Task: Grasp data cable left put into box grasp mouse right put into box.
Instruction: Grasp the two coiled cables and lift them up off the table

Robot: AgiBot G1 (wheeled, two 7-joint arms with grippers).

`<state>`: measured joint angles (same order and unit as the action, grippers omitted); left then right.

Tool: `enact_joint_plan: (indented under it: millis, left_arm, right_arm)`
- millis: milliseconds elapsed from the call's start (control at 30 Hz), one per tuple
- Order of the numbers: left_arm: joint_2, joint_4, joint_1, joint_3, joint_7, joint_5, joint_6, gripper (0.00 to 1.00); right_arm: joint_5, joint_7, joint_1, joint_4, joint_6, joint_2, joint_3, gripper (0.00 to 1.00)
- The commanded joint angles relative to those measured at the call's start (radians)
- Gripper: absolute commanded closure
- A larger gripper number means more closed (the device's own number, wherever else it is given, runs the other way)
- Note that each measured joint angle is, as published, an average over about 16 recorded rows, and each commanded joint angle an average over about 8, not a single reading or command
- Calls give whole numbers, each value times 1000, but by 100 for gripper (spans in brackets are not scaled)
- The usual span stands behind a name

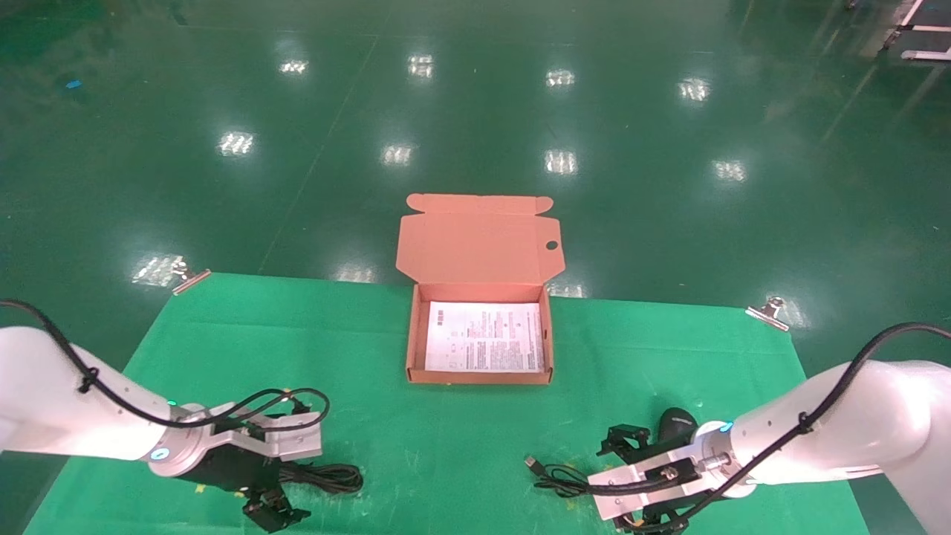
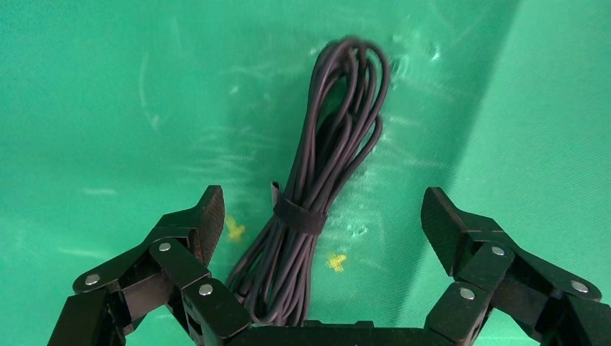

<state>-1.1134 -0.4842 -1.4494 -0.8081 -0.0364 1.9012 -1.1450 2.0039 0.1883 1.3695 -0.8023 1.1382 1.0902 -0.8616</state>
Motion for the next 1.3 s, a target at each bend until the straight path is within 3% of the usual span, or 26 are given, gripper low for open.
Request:
enact_joint_plan:
  millis: [33, 100, 133, 1300]
  left_arm:
    - [-12, 40, -8, 0, 19, 1, 14, 73]
    - [-16, 60, -12, 3, 25, 0, 26, 98]
    - [-17, 68, -13, 5, 26, -1, 31, 100]
    - [-14, 48, -11, 2, 23, 0, 20, 100]
  right_arm:
    - [6, 14, 1, 39, -25, 18, -1, 71]
    - [5, 21, 1, 57, -36, 24, 0, 96]
    - [5, 24, 1, 62, -39, 25, 1, 100]
    - [3, 19, 0, 47, -32, 20, 1, 100]
